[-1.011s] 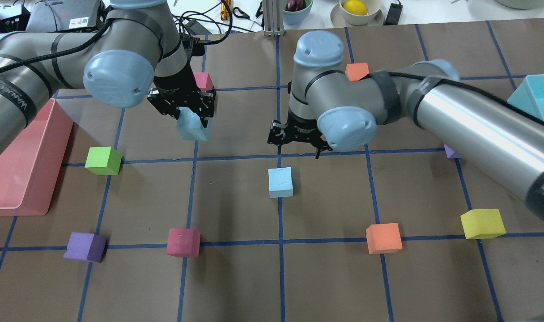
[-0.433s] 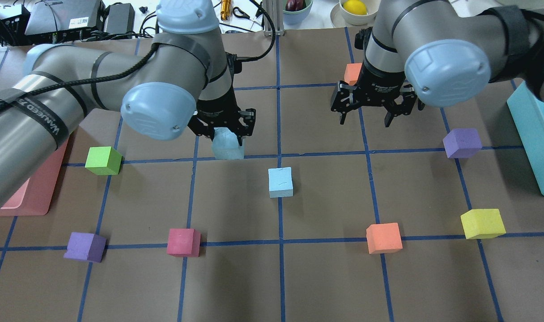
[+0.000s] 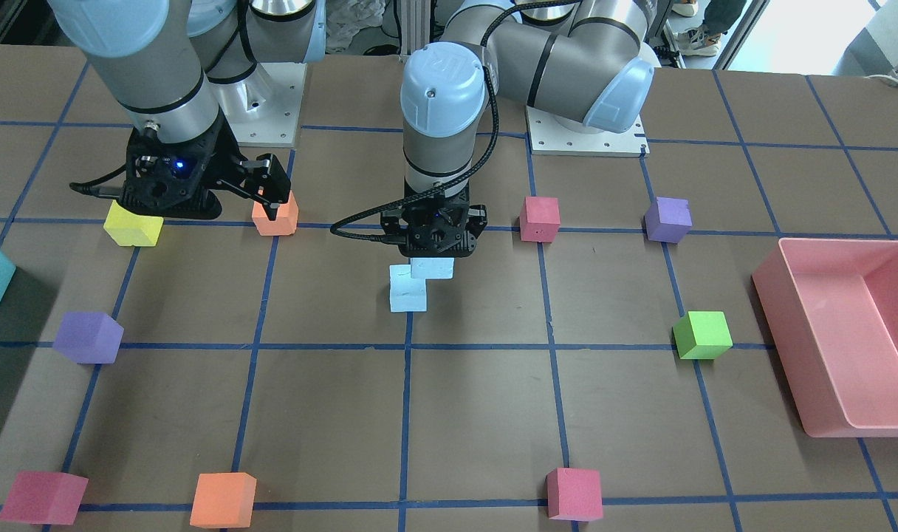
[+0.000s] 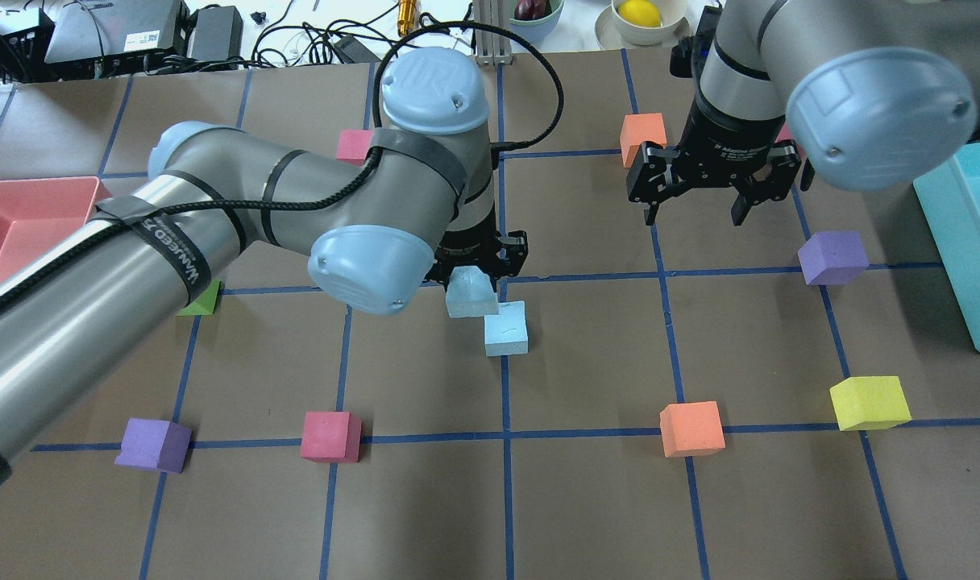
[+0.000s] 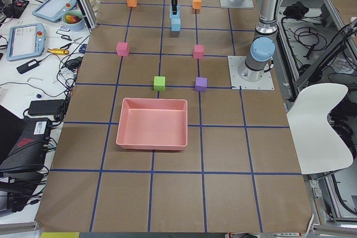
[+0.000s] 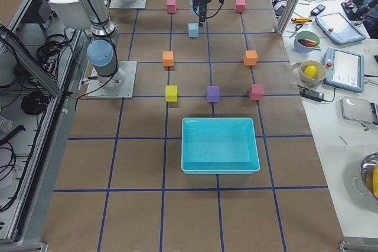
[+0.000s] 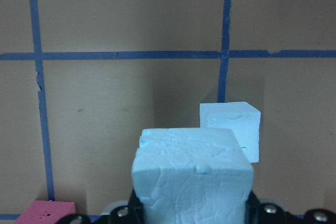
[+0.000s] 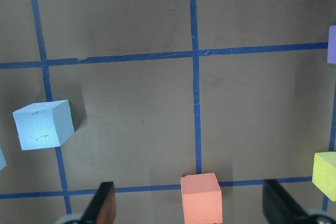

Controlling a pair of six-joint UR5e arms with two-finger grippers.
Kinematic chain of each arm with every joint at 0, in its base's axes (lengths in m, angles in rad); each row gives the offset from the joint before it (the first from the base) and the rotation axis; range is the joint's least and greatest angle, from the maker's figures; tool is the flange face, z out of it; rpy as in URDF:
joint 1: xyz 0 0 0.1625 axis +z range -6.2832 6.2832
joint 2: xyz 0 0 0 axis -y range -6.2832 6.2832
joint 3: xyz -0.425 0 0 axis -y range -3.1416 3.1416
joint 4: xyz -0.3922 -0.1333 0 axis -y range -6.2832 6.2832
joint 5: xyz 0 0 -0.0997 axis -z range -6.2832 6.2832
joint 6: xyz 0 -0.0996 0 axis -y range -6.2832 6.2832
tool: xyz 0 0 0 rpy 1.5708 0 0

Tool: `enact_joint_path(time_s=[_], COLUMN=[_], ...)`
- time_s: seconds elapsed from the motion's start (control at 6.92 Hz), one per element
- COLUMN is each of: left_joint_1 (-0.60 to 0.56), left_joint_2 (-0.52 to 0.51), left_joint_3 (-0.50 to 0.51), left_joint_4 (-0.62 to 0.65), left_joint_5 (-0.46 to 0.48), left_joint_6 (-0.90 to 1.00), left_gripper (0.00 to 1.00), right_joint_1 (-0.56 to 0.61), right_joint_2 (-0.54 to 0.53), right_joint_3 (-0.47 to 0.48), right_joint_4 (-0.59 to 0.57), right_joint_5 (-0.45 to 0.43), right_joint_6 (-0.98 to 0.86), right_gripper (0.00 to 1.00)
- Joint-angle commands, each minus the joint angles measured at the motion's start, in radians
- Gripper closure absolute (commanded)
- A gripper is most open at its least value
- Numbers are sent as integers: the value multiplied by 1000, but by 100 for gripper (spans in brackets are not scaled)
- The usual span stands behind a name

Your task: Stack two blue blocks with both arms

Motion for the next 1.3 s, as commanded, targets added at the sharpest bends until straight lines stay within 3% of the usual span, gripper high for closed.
enact_joint_path(time_s=[0.0, 0.29, 0.72, 1.16], left_joint_1=[-14, -26, -34, -34], left_joint_2=[-39, -59, -64, -73], left_joint_3=[-57, -55, -57, -58], left_joint_4=[162, 166, 159, 149], left_joint_5=[-3, -3, -56, -43], left_joint_6=[-12, -14, -44, -55], left_gripper=[100, 100, 100, 100], right_joint_1=[-17, -46, -48, -46], right_joint_2=[-26, -46, -46, -46], right_joint_3=[0, 0, 1, 6], right_joint_4=[19, 35, 33, 29], right_joint_5=[-7, -42, -41, -30], right_joint_6=[-19, -48, -48, -45], right_gripper=[0, 0, 0, 0])
